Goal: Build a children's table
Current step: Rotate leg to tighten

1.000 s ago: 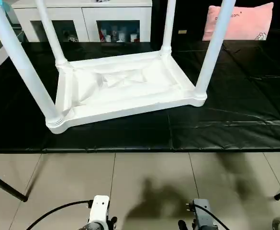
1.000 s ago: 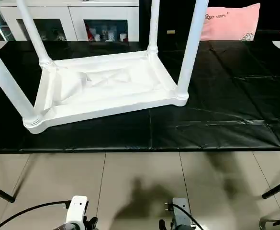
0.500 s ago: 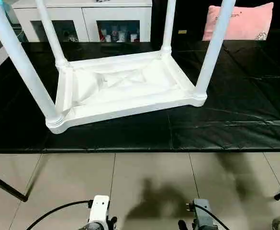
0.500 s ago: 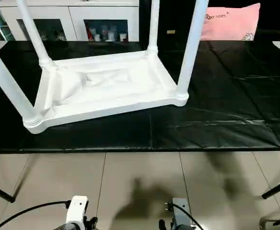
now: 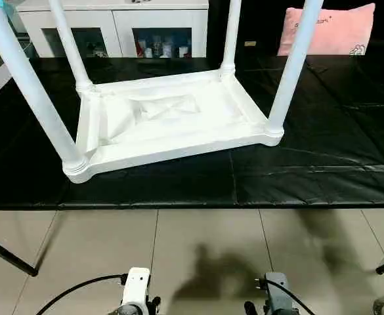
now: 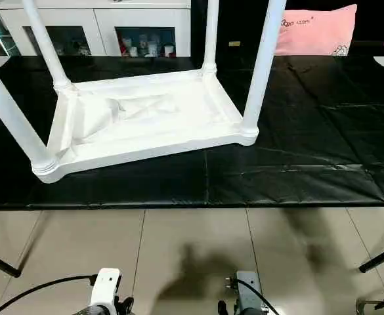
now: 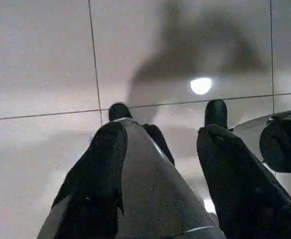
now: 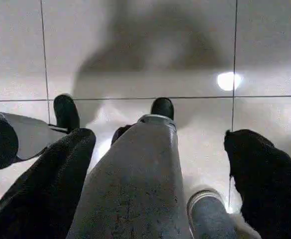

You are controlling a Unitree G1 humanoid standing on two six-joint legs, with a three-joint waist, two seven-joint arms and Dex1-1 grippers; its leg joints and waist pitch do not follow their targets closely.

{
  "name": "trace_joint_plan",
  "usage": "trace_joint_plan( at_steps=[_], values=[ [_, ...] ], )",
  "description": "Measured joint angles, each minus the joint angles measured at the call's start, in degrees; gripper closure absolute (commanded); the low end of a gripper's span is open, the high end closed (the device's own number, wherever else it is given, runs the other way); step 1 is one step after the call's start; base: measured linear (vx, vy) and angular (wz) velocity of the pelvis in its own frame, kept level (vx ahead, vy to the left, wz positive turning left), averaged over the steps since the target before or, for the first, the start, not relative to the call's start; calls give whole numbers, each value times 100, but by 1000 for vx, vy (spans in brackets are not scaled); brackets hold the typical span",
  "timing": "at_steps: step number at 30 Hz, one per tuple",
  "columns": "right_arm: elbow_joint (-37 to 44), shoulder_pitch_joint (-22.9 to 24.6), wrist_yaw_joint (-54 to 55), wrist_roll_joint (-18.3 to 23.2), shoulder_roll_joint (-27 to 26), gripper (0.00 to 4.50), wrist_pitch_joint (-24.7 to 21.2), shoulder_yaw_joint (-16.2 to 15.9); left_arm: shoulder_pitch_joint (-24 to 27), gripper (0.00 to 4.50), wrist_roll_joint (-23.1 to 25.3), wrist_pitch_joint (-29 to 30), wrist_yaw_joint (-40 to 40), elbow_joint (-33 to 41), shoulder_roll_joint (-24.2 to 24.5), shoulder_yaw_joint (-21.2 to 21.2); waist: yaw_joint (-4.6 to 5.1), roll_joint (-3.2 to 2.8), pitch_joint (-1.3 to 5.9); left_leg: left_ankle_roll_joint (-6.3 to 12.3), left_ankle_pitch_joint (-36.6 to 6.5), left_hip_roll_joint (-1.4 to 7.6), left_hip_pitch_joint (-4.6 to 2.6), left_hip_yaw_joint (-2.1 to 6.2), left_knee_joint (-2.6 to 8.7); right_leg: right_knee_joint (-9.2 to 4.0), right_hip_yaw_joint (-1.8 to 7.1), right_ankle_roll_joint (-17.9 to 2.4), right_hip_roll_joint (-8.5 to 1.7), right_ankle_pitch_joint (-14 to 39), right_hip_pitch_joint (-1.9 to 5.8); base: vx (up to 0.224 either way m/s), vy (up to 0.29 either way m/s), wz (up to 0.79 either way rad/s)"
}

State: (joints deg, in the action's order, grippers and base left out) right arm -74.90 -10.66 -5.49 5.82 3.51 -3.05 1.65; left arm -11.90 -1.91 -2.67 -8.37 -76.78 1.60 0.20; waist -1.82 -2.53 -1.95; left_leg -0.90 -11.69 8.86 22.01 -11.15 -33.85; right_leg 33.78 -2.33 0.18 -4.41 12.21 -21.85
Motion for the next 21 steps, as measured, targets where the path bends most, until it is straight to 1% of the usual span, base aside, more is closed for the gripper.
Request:
trace_joint_plan(
  at_steps=[21],
  values=[
    [0, 0, 0, 0, 0, 0, 0, 0, 0, 190, 0, 0, 0, 0, 0, 0, 0, 0, 0, 0, 0, 0, 0, 0, 0, 0, 0, 0, 0, 0, 0, 0, 0, 0]
  ],
)
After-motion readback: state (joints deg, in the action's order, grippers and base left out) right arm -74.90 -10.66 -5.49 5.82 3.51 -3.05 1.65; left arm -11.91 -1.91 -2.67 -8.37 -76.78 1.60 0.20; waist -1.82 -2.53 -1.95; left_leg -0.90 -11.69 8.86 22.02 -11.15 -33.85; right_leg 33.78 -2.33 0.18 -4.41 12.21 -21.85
